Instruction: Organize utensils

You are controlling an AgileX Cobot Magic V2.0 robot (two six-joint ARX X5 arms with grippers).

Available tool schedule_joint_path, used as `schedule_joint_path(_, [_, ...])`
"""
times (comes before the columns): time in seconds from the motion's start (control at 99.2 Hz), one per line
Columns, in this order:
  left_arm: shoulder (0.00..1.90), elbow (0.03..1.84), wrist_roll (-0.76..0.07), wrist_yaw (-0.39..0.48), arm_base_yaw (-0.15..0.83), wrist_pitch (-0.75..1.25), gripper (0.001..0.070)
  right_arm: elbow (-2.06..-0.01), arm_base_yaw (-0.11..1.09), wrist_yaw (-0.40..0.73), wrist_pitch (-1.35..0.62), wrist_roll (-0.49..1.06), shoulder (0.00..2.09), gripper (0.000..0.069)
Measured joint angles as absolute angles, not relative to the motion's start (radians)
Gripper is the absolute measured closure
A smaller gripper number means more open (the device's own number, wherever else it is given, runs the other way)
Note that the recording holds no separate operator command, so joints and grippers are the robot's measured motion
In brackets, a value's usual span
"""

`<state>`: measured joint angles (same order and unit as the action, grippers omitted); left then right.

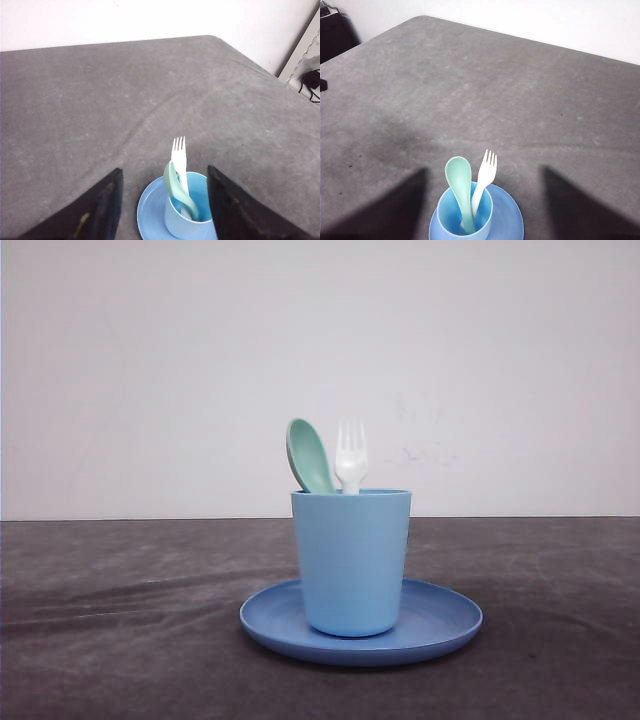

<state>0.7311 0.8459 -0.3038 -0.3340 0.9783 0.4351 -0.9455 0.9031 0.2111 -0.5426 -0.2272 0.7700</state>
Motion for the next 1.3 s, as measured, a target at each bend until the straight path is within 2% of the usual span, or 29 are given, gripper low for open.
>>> schedule_joint_path(0.061, [0.726, 0.846, -0.304, -0.334, 0.978, 0.436, 0.0533, -0.945, 0.903, 0.213, -0.543, -0.225, 0.77, 0.0517])
schedule_joint_path(0.091, [0.724, 0.846, -0.307, -0.334, 0.978, 0.436, 0.0595, -0.945, 0.903, 0.214, -0.542, -0.223, 0.77, 0.058])
schedule_joint_path(0.141, [0.72, 0.846, -0.307, -0.334, 0.978, 0.436, 0.0647, -0.945, 0.903, 0.214, -0.542, -0.223, 0.77, 0.0638])
schedule_joint_path(0.212, [0.714, 0.846, -0.307, -0.334, 0.978, 0.436, 0.0676, -0.945, 0.903, 0.214, -0.542, -0.221, 0.77, 0.0672])
schedule_joint_path(1.039, [0.713, 0.846, -0.307, -0.334, 0.978, 0.437, 0.0684, -0.945, 0.903, 0.214, -0.535, -0.221, 0.77, 0.0687])
schedule_joint_path(1.119, [0.713, 0.846, -0.28, -0.345, 0.977, 0.438, 0.0684, -0.945, 0.903, 0.214, -0.535, -0.221, 0.77, 0.0687])
schedule_joint_path(1.301, [0.707, 0.846, -0.225, -0.379, 0.878, 0.441, 0.0684, -0.945, 0.903, 0.214, -0.535, -0.221, 0.77, 0.0687])
